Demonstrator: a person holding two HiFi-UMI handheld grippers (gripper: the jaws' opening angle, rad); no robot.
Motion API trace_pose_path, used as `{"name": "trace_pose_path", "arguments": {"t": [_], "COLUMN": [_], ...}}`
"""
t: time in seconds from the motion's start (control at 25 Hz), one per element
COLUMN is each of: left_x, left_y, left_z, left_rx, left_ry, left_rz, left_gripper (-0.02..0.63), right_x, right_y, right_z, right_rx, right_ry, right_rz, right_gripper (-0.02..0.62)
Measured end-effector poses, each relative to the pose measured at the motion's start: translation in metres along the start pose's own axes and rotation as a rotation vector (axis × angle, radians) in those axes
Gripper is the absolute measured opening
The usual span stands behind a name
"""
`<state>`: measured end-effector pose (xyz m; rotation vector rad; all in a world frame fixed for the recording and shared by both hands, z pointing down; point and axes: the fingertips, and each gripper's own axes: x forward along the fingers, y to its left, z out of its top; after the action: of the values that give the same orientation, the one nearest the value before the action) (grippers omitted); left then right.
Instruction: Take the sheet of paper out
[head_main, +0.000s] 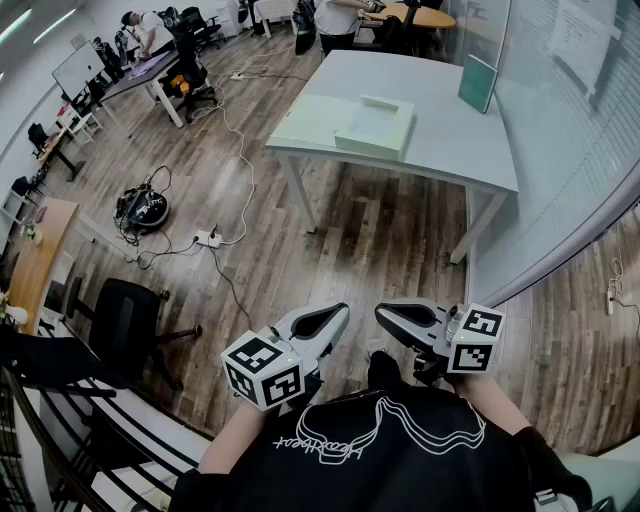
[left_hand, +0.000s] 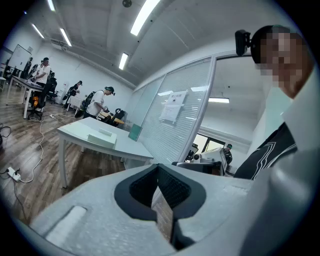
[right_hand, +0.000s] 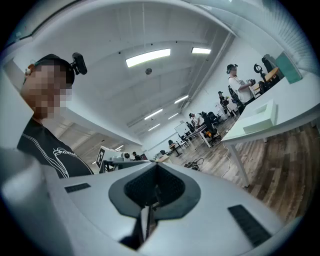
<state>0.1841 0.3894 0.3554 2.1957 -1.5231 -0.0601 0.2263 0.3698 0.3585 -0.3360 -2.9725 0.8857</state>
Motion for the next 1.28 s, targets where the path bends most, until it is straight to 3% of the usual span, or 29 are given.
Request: {"name": "trace_pose_path", "arguments": {"t": [0.56, 1.28], "left_x": [0.013, 0.118], "left_y": [0.037, 0.1], "left_z": [-0.001, 0.047], "left_rx": [-0.044, -0.099], "left_ry": [-0.002, 0.036], "left_rz": [0.017, -0.023], "left_gripper": [0.012, 0.012], "right_x": [0.02, 0.029], "right_y": [-0.035, -0.142], "right_z": [0.0, 0.068], "right_rx": [0.018, 0.054], "right_ry": [0.033, 0.019], "right_rz": [-0.02, -0.026], "right_gripper": [0.008, 0.009]}}
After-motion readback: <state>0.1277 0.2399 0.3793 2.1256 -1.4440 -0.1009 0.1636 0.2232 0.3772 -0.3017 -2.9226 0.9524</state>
